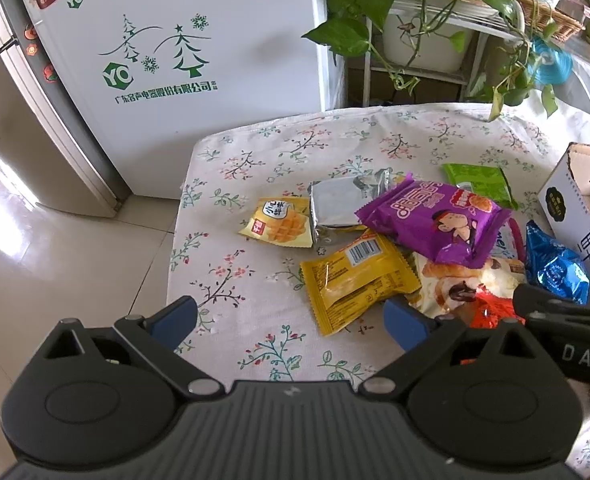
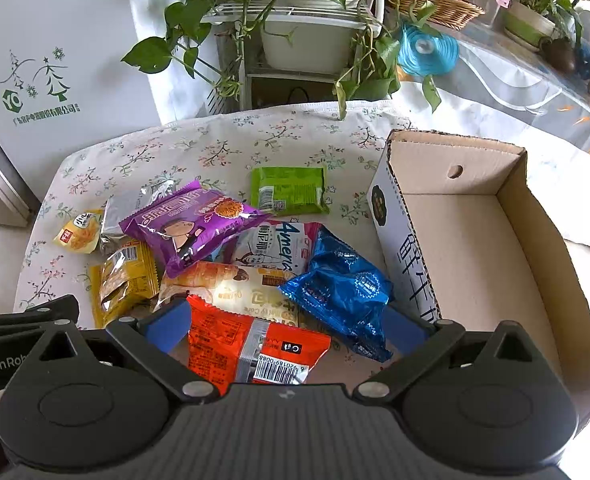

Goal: Organize snacks
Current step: 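Move the right tool over the red snack bag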

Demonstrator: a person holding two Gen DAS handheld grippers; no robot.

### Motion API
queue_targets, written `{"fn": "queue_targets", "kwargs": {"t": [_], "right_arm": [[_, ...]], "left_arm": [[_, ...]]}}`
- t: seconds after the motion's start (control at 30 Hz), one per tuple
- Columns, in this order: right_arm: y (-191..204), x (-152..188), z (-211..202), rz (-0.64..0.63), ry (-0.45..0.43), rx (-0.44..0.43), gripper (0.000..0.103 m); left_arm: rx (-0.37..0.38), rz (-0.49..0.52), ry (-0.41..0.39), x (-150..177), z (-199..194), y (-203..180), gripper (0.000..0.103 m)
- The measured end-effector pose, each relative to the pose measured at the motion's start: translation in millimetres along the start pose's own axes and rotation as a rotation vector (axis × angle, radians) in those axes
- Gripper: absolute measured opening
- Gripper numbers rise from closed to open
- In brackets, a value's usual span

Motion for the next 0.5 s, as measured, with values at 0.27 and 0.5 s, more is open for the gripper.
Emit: {"fn": "queue_targets", "kwargs": {"t": [0.27,0.5], "right_arm": [[-0.1,-0.5,0.1,0.002,-0.003,-0.008,0.103],[-0.5,0.5,-0.4,0.001,-0.005,-0.005,0.103]], "left_arm": [[-0.002,0.001,-0.003,0.0,-1.0,0.2,0.098],[-0.001,0.004,-0.006,0.0,-1.6,-0.5,0.097]]}}
Point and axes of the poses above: each gripper's, at about its wrist camera, not at the fingertips, and z roughly the way its jaws point, y to its left, x to its underside, the point moved 5 cm from there along z, roughly the way its jaws point, and after that the axes turned 3 degrees about x, right-handed, at the moved point
